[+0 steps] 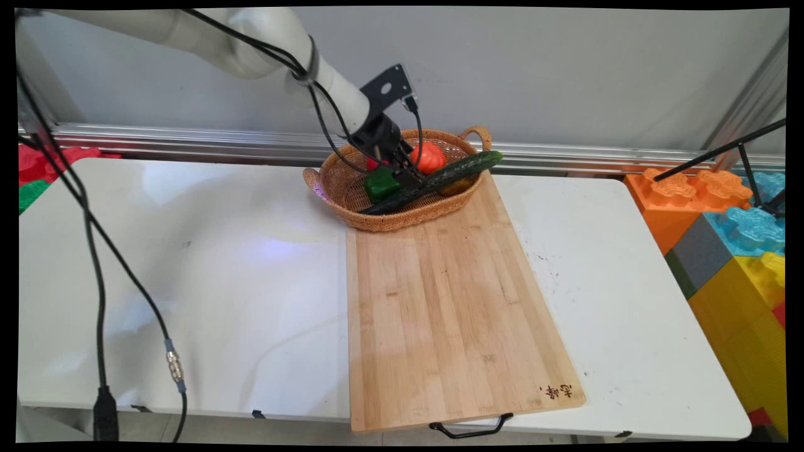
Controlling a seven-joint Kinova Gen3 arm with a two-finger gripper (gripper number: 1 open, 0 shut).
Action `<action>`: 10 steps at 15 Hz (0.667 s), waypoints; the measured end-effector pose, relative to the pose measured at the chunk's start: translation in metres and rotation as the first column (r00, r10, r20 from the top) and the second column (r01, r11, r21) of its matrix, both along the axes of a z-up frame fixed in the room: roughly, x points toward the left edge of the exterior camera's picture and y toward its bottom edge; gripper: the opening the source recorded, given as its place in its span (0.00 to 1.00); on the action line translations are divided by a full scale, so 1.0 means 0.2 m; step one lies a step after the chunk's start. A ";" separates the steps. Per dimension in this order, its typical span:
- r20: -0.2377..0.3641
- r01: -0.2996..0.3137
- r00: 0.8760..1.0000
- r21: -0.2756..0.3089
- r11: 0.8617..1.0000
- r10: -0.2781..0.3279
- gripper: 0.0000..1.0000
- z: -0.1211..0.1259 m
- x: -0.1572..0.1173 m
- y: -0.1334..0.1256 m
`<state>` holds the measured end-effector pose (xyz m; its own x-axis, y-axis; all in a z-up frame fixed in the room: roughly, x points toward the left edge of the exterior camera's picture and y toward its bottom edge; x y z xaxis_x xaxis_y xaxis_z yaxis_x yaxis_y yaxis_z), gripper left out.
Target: Pick up the cucumber from the vegetable basket
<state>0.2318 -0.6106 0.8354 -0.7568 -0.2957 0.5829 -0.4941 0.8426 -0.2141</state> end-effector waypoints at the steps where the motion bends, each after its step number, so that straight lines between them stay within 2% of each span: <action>1: 0.008 -0.006 1.000 0.002 1.000 0.006 1.00 -0.03 -0.01 -0.02; 10: 0.021 -0.037 0.999 0.035 0.999 0.036 1.00 -0.21 -0.10 -0.11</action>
